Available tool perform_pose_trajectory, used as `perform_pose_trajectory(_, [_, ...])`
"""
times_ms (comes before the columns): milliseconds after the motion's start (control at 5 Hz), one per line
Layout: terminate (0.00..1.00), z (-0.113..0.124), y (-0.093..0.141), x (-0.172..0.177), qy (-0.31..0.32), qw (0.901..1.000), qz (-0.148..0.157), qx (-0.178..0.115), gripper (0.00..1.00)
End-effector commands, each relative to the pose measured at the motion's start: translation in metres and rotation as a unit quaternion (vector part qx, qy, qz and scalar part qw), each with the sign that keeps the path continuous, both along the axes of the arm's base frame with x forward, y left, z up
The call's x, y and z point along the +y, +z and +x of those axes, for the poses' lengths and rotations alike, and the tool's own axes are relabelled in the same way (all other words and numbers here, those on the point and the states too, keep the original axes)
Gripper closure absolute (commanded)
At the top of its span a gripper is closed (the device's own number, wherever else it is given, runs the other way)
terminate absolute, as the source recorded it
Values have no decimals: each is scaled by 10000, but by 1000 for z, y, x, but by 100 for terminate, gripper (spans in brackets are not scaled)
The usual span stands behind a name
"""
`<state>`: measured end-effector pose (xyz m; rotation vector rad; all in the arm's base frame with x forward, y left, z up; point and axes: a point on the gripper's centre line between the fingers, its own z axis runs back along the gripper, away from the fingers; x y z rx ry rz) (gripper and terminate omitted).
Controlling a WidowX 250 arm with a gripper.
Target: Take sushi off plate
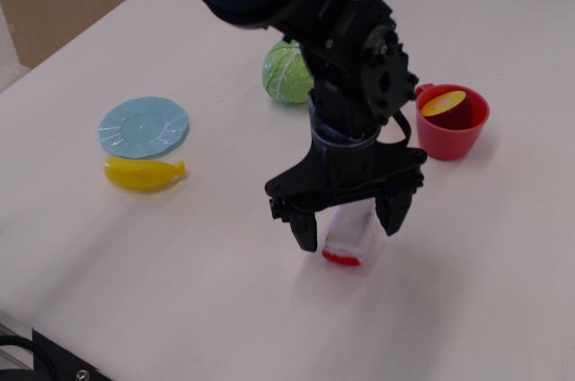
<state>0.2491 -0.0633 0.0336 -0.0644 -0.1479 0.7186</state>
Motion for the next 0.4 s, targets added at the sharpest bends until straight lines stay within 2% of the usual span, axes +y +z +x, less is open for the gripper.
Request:
perform_pose_trajectory(0, [0, -14, 32, 5, -175, 9988, -15, -464, 0])
perform_pose_trajectory(200, [100, -14, 32, 5, -175, 9988, -15, -464, 0])
